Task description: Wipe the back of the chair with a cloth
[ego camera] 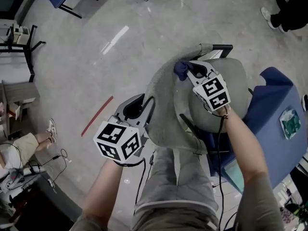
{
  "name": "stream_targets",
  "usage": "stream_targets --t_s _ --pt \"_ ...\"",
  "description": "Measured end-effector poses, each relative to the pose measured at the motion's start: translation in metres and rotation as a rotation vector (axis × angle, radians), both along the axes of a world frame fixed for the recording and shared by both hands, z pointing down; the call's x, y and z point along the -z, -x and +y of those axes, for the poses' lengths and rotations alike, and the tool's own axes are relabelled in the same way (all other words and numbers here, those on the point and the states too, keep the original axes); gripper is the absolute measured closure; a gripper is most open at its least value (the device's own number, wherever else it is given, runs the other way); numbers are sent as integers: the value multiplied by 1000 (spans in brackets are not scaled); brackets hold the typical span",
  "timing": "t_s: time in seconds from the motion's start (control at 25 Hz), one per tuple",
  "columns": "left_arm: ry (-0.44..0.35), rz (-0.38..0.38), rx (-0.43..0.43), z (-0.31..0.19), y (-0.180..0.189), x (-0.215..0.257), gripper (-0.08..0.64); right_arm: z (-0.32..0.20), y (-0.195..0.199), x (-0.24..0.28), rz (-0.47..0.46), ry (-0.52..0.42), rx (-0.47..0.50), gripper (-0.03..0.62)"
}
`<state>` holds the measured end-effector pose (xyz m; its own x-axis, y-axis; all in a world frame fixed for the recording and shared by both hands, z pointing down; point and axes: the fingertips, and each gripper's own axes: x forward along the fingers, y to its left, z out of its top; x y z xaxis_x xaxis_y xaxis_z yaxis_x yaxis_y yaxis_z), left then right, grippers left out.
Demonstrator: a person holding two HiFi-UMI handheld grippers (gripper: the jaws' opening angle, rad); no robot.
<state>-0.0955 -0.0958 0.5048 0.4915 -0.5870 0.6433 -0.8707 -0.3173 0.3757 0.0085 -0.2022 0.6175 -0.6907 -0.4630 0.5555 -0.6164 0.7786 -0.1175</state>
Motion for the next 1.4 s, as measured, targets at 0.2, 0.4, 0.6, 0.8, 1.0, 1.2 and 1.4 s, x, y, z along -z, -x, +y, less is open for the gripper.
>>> stream_targets --t_s 0.2,0.4,0.6,0.8,1.0,1.2,1.4 --pt "13 -9 -35 -1 -1 -1 457 -52 -49 8 5 -44 -288 520" --pt "7 3 -29 0 0 0 456 -3 9 13 -1 -85 -59 520" --pt "-2 6 -19 -2 0 0 456 90 45 1 -42 58 254 523" --pt "3 6 -30 0 -1 -1 456 202 57 1 -50 276 548 525" --pt "-2 20 -14 -1 0 1 456 271 37 45 -99 424 833 526" --pt "-5 25 -4 -1 0 1 457 291 23 65 -145 466 1032 526" --pt "-10 19 -10 -3 -2 0 457 238 36 39 -139 396 933 526"
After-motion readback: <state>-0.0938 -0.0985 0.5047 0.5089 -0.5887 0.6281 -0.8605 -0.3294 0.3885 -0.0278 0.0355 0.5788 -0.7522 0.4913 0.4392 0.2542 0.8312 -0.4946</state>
